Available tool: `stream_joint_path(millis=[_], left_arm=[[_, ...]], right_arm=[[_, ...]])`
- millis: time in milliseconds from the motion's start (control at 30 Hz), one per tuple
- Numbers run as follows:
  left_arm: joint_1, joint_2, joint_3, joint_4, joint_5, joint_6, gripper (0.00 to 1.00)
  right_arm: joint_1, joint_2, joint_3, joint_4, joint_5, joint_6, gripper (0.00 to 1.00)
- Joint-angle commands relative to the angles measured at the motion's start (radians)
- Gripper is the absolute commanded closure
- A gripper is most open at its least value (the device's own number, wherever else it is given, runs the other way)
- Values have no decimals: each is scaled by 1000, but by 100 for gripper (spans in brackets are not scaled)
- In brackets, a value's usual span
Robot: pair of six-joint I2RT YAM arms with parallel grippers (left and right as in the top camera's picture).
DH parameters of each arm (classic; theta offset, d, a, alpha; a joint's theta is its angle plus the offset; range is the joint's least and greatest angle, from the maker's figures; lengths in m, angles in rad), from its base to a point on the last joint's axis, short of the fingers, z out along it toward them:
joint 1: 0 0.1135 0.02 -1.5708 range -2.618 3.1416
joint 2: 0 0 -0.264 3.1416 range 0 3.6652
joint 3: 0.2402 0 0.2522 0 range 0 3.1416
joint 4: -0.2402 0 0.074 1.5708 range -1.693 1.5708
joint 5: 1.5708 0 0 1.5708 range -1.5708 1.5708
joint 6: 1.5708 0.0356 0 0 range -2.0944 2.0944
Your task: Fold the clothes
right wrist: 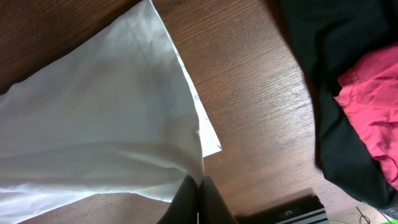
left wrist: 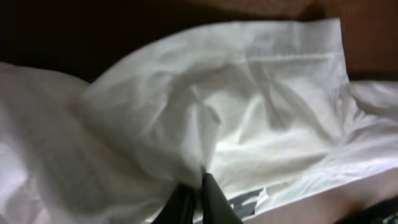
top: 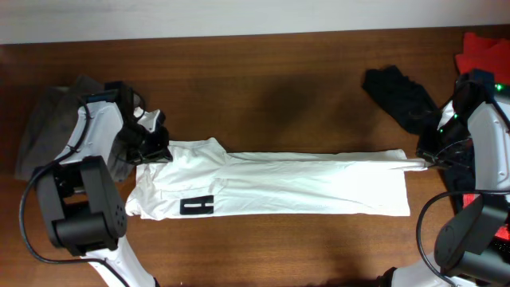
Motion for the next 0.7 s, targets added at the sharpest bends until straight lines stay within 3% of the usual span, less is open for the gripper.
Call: stream_joint_path(millis=[0, 367, 667], left_arm=[[-3, -27, 18, -10, 23, 11, 89], [-4, -27, -5, 16, -15, 4, 86], [-8, -27, -11, -53, -15, -19, 85]], right_arm=[[-8, -10, 11, 0, 27, 14, 96], [-8, -10, 11, 0, 27, 14, 96], [-8, -10, 11, 0, 27, 14, 96]])
